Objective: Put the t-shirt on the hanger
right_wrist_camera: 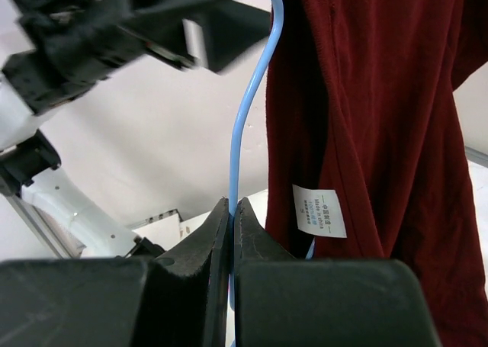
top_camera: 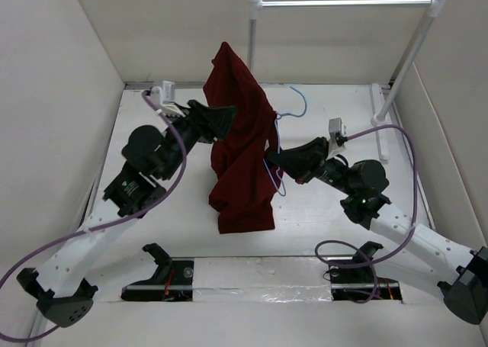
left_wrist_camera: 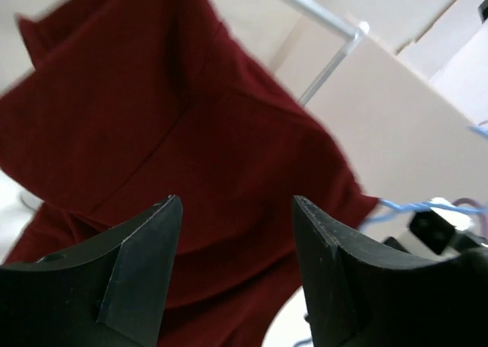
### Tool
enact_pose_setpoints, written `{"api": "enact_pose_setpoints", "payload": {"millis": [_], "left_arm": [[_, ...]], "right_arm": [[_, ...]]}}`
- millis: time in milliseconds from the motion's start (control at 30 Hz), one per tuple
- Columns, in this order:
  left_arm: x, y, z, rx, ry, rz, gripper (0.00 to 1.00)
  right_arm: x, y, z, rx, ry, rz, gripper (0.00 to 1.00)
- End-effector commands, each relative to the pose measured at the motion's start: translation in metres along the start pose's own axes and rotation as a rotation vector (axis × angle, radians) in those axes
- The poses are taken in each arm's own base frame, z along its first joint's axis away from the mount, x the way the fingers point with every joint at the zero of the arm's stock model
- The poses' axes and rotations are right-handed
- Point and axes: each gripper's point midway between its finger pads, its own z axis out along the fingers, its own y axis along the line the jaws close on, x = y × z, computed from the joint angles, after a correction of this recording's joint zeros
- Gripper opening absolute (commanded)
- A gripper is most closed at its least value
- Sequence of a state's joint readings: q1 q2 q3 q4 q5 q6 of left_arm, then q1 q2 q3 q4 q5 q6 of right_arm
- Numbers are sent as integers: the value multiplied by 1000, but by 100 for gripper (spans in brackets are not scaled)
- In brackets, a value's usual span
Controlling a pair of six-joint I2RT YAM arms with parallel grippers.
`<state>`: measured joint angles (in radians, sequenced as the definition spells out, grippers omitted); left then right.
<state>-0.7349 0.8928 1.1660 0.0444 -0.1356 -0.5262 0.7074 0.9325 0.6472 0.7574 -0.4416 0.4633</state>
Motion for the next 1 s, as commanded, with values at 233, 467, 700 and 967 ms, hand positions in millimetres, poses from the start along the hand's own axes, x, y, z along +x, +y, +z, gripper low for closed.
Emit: {"api": "enact_pose_setpoints", "payload": {"millis": [233,467,700,967], "left_arm": [[23,-65,14,363,79,-93,64],[27,-60,10,373,43,-130,62],[35,-47,29,304,39,-143,63],[38,-44,44,279,35,-154,59]], "right_arm": [[-9,6,-7,2,-35,-76,0],[0,-1,-3,17,-12,-68,0],[7,0,6,-5,5,-66,0],[11,4,13,-16,14,-67,0]]}}
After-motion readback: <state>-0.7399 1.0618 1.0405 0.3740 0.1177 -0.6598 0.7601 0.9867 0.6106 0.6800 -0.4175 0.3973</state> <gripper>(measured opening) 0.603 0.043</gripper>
